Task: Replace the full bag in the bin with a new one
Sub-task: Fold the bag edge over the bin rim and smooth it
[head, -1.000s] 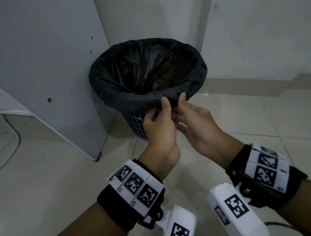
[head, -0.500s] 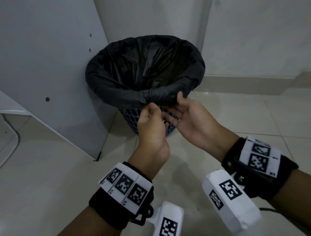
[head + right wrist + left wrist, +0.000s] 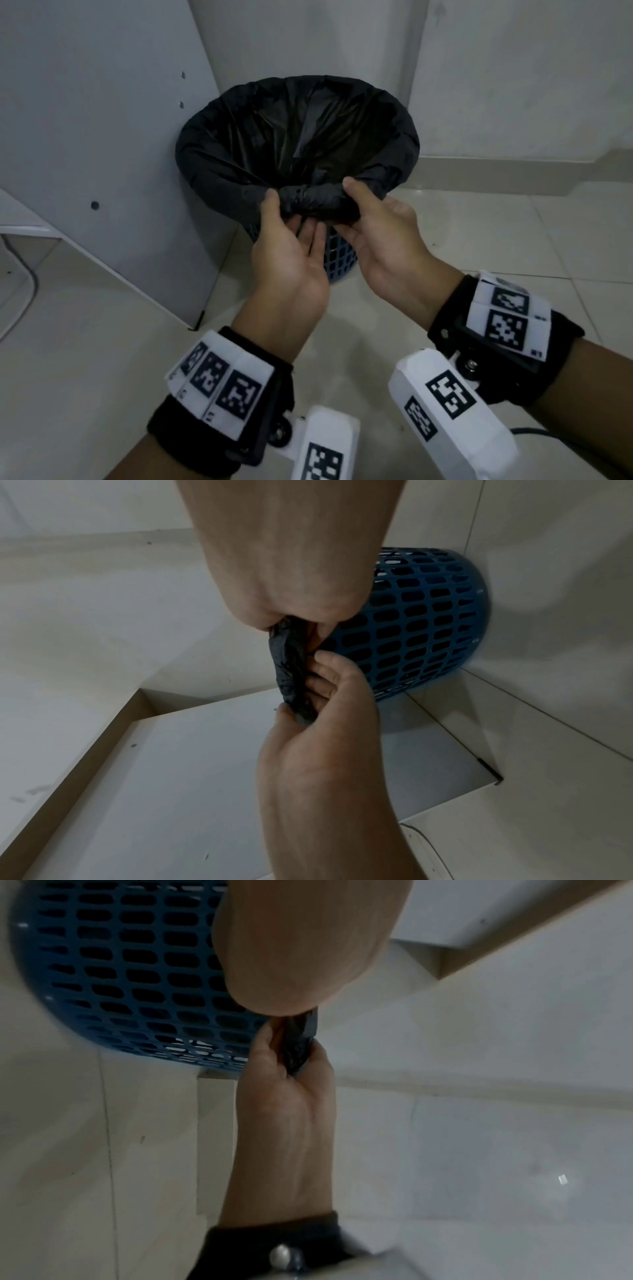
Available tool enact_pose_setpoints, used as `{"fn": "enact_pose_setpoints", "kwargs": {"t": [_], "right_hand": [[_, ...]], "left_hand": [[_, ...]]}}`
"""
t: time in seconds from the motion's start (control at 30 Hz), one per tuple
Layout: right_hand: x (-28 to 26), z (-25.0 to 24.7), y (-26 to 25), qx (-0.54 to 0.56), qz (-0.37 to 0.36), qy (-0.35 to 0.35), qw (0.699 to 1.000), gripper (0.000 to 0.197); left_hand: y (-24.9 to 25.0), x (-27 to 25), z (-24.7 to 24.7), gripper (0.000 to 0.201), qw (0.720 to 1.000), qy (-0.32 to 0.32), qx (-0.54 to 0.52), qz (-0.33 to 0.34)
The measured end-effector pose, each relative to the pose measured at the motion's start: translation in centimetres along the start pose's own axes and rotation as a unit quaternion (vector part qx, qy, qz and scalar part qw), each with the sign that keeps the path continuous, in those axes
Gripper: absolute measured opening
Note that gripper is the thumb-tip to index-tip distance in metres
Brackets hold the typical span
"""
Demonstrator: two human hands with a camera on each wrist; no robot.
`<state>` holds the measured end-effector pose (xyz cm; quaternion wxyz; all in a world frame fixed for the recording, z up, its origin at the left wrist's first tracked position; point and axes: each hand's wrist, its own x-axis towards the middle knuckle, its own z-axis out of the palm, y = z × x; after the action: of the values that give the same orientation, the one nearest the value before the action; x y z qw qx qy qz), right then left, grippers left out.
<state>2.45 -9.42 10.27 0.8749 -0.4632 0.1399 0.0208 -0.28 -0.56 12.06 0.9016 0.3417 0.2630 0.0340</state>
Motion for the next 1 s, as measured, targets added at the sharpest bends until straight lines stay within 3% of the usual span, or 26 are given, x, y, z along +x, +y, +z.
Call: {"fn": "enact_pose_setpoints", "kwargs": {"t": [0.13,0.4,0.6,0.8,1.0], "right_hand": [[-0.1,0.3,0.3,0.000,-0.009,0.017,1.000,0.025],[-0.4,0.2,0.2,-0.013,-0.013,0.018,1.000,0.021],[-0.5,0.2,0.3,-0.016,-0.017,0.014,1.000,0.020],[-0.4,0.1,0.4,-0.007,-0.021,0.017,1.000,0.019],[-0.1,0.1,0.1,-0.021,-0.027,0.014,0.999,0.017]], "left_hand": [[0.0,0.3,-1.1,0.040,1.000,0.000,0.012,0.000],[3.4,2.5,-1.8,0.047,0.998,0.053,0.007,-0.015],[3.0,3.0,-1.9,0.037,0.994,0.041,-0.095,-0.033],[3.2,3.3,-2.6,0.042,0.998,0.063,-0.016,-0.016],[3.6,3.0,-2.3,0.031,0.999,0.009,-0.005,0.038]]}}
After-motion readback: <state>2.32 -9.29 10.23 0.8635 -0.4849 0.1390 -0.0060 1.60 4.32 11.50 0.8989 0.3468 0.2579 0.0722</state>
